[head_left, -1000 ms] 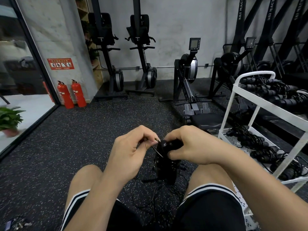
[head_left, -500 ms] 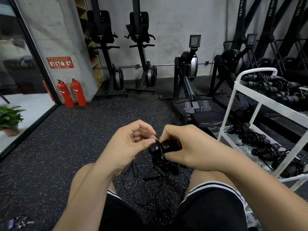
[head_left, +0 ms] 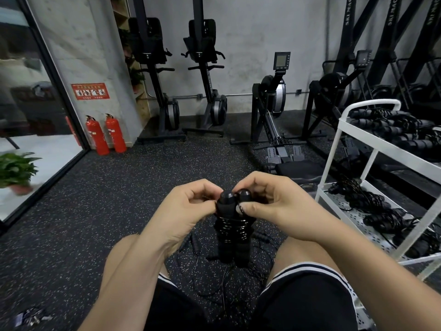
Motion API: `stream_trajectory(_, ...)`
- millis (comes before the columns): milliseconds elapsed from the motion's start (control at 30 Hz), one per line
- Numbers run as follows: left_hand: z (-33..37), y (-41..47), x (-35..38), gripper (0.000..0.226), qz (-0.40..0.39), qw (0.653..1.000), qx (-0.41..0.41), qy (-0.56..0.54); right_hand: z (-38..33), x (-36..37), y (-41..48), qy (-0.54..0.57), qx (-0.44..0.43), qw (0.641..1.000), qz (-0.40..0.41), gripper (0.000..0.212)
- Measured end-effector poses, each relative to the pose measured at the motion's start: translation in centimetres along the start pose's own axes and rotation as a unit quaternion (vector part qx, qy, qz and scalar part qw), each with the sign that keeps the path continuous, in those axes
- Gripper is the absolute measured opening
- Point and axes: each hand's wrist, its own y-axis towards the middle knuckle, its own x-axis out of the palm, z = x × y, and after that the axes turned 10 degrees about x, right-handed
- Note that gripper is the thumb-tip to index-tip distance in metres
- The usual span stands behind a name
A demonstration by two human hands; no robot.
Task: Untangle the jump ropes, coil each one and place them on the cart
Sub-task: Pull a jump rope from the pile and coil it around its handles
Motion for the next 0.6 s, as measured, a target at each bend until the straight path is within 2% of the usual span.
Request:
stream_trajectory(100,0.2,-0.3,0.2,0.012,0.013,1.0,0.017,-0.012,0.1,-0.5,0.0,0.028,0.0,1.0,-0.004,0.024)
stream_trajectory(300,1.0,0.2,-0.2,0.015,-0.045,0.994,0.028,0.097,0.4,-0.7,0.0,0.022,0.0,1.0,-0.019,0.024)
stream_trajectory(467,0.8,-0.4,0.7,0.017,-0.025,0.993,0.065,0.097,0.1,-0.9,0.6,0.11,0.013,0.993,0.038,0.02)
stream_trajectory(500,0.7,-0.4,1.0,0.02,-0.02,0.992,0.073,0.106,0.1,-0.8,0.8,0.114,0.008,0.992,0.049,0.02)
stream_trajectory(600,0.8,-0.5,1.8,0.059,-0.035,0.982,0.086,0.163,-0.1,-0.6,1.2,0.139,-0.001,0.987,0.08,0.024)
